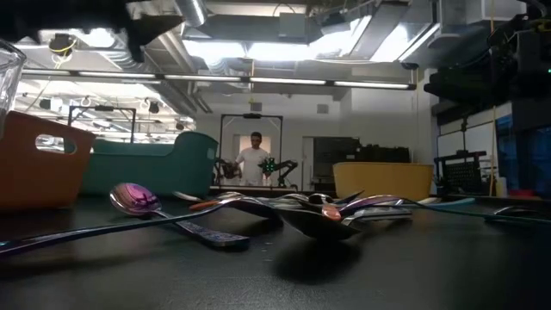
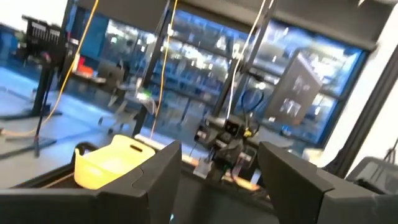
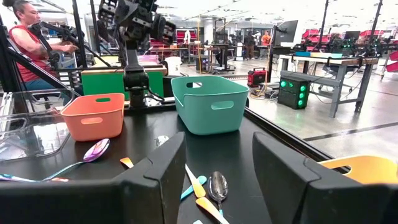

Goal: Sort silverware by color (type)
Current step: Put the blue spoon into the blue bin

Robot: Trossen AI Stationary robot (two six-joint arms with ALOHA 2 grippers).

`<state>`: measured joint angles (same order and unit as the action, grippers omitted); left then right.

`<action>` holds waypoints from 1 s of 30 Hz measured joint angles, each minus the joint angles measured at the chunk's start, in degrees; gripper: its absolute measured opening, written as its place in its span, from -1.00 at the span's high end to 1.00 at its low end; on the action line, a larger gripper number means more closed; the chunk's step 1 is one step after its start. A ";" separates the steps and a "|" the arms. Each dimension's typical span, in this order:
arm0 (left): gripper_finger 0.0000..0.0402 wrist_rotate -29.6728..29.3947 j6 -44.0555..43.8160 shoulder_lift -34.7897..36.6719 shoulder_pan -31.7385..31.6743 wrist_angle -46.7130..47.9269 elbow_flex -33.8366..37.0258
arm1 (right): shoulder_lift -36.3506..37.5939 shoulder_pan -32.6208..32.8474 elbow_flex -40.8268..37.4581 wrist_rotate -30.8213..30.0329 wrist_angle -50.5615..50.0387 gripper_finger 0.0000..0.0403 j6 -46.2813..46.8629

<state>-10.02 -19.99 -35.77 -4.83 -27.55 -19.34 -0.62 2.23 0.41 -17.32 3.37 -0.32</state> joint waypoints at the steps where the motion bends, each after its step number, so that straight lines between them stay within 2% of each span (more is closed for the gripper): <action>1: -0.04 0.03 0.00 -2.91 -0.01 0.07 -1.72 | 0.01 0.00 0.00 0.00 0.00 0.13 0.00; 7: -0.04 0.46 0.28 -18.20 -0.01 8.63 -14.41 | 0.00 0.01 0.00 0.00 -0.02 0.13 0.02; 13: -0.04 0.49 4.41 -29.73 -0.01 19.46 -27.01 | 0.00 0.01 0.00 0.00 0.00 0.13 0.00; 22: -0.04 2.24 10.03 -41.49 -0.01 31.55 -42.23 | 0.00 -0.01 0.01 0.00 -0.02 0.13 0.00; 30: -0.04 3.50 13.11 -50.01 -0.01 38.71 -49.40 | 0.00 0.00 0.00 0.02 -0.02 0.13 0.01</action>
<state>-6.52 -6.87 -85.77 -4.84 11.16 -68.74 -0.62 2.23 0.40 -17.30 3.36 -0.31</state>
